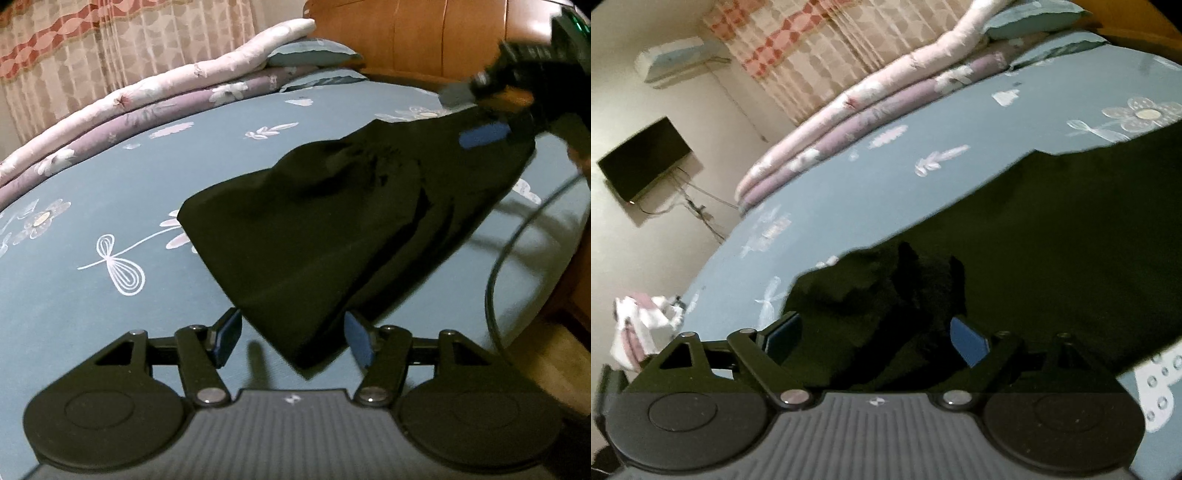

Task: Fold clothes

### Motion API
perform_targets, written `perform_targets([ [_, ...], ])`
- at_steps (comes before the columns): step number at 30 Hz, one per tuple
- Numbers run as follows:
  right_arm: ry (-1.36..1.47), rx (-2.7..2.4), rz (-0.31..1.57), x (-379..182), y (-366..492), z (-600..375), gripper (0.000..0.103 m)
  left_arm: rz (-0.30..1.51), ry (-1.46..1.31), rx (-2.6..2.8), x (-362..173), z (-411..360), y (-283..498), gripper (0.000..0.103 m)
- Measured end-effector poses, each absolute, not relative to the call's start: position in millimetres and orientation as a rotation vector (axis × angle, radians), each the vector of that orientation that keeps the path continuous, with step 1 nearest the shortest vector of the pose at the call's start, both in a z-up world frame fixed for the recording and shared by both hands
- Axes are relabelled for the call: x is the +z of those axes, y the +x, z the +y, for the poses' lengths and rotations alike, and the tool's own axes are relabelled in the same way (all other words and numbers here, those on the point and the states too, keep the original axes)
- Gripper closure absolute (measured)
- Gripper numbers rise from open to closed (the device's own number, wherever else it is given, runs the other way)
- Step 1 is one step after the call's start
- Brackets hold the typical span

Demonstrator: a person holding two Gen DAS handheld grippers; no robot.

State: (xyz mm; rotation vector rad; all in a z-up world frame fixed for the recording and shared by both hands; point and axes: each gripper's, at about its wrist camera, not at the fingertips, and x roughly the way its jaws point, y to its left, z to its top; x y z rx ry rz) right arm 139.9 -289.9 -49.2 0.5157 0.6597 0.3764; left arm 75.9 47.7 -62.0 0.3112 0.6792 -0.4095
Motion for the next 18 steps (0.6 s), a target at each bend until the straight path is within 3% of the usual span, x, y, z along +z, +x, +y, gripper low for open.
perform_targets([
  [3,0.495,0.419,0.650,-44,156,-285,0.024,0.677,0.302,-0.410,-62,51,76,0.040],
  [5,0.481,0.448,0.644,-40,166,-282,0.041,0.680,0.278,-0.411,-61,54,76,0.040],
  [13,0.386,0.384,0.772,-74,216,-262,0.042,0.686,0.228,-0.411,-62,60,79,0.038],
  [15,0.364,0.371,0.814,-83,221,-257,0.064,0.687,0.218,-0.411,-62,62,81,0.037],
  [16,0.346,0.372,0.821,-82,220,-254,0.081,0.686,0.215,-0.411,-61,63,82,0.036],
  [18,0.312,0.374,0.815,-75,217,-250,0.085,0.687,0.205,-0.415,-60,65,83,0.036],
])
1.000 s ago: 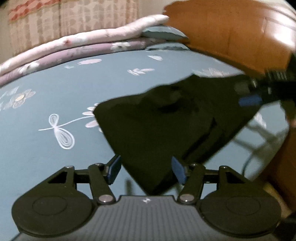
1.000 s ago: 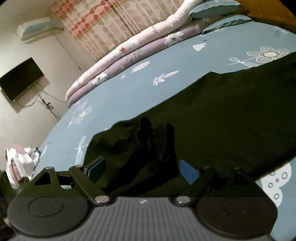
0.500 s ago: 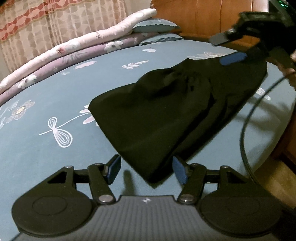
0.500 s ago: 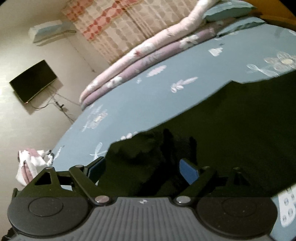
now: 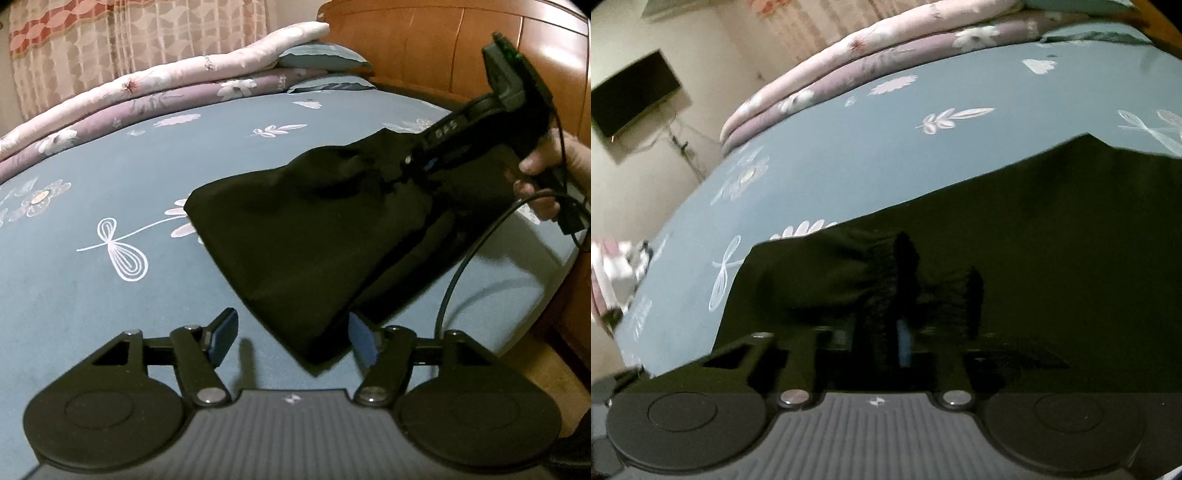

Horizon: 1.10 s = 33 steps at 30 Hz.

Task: Fold clothes

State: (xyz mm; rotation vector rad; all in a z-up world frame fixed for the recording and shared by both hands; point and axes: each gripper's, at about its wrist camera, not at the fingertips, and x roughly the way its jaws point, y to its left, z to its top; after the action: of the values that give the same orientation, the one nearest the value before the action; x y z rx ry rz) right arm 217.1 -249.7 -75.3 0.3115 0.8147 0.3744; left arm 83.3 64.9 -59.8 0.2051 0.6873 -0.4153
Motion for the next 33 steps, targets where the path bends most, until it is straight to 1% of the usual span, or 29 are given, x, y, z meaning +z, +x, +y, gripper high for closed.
perform_targets([
  [2,0.305,0.385,0.785,-60,212,-250,0.087,0.686,0.195,-0.418,-59,67,84,0.036],
  [6,0.315,0.395,0.737,-35,193,-254,0.087,0.681,0.178,-0.422,-58,69,85,0.036],
  [8,0.328,0.375,0.754,-37,186,-258,0.087,0.680,0.178,-0.421,-58,69,85,0.036],
  [10,0.349,0.337,0.792,-51,183,-263,0.086,0.685,0.175,-0.424,-60,69,87,0.035],
  [11,0.365,0.316,0.815,-61,183,-266,0.081,0.688,0.174,-0.426,-61,69,88,0.035],
  [13,0.406,0.277,0.853,-75,186,-271,0.076,0.690,0.177,-0.424,-61,68,88,0.035],
  [15,0.429,0.280,0.828,-75,180,-275,0.066,0.692,0.178,-0.422,-61,68,89,0.035],
  [16,0.429,0.267,0.803,-72,178,-278,0.049,0.692,0.173,-0.424,-61,69,89,0.035],
  [17,0.427,0.251,0.779,-68,175,-281,0.028,0.692,0.168,-0.425,-61,70,90,0.035],
  [18,0.426,0.239,0.773,-68,175,-283,0.021,0.692,0.163,-0.427,-61,71,91,0.035],
  [19,0.425,0.229,0.771,-69,176,-285,0.018,0.692,0.158,-0.428,-61,72,91,0.035],
  [27,0.466,0.323,0.840,-97,238,-286,0.018,0.691,0.082,-0.435,-55,80,94,0.035],
  [28,0.449,0.338,0.845,-96,242,-282,0.027,0.693,0.073,-0.430,-55,82,94,0.035],
  [29,0.432,0.352,0.849,-96,247,-278,0.050,0.696,0.064,-0.425,-54,84,95,0.035],
  [30,0.414,0.365,0.851,-95,250,-274,0.058,0.698,0.055,-0.421,-53,86,96,0.035],
  [31,0.397,0.378,0.853,-94,253,-270,0.062,0.700,0.045,-0.417,-52,88,96,0.035],
  [32,0.380,0.391,0.854,-93,256,-267,0.064,0.703,0.033,-0.414,-51,91,98,0.035],
  [33,0.363,0.401,0.841,-88,258,-264,0.065,0.705,0.019,-0.412,-50,93,99,0.035],
])
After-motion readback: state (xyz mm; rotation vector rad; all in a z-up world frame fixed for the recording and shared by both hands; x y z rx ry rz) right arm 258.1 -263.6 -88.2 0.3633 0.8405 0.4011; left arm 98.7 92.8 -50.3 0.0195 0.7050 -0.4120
